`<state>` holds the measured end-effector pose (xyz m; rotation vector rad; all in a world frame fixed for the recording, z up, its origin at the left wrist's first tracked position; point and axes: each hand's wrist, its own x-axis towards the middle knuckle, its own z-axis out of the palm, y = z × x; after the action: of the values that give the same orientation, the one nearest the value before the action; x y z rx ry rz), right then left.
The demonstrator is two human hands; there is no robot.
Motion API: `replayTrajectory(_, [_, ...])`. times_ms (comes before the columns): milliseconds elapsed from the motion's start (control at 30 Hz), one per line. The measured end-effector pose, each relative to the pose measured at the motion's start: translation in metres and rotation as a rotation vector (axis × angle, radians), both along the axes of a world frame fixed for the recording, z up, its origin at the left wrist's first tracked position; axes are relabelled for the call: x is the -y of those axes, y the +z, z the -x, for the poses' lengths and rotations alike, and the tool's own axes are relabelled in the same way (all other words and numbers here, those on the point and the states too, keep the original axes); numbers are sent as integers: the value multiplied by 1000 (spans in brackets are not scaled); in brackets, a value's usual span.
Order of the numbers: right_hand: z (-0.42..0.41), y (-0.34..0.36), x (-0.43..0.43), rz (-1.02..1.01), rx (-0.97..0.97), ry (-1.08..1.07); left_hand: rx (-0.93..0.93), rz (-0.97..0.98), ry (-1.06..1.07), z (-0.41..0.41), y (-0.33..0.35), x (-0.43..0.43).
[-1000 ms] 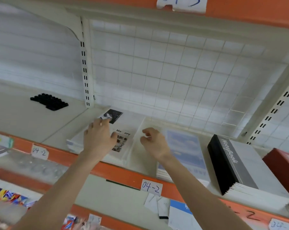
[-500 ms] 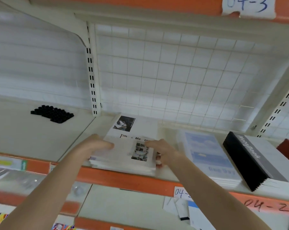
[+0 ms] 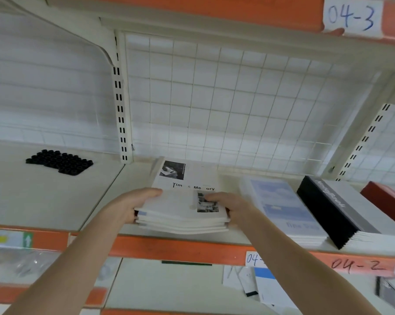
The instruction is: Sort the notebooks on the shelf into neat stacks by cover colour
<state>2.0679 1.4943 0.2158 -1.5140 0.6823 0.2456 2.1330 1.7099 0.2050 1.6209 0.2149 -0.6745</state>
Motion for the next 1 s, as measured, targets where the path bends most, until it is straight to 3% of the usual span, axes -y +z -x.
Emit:
replayTrajectory(133, [6, -8, 6, 20, 132, -36, 133, 5, 18, 10, 6, 8])
replayTrajectory(300, [11, -15, 13, -71, 446, -83, 363, 89, 16, 21, 5, 14])
replayTrajectory(500, [15, -25, 13, 48, 653, -53, 716, 175, 131, 15, 10, 25])
replayTrajectory(1000, [31, -18, 17, 56, 843, 41, 929, 378, 235, 31, 33, 27])
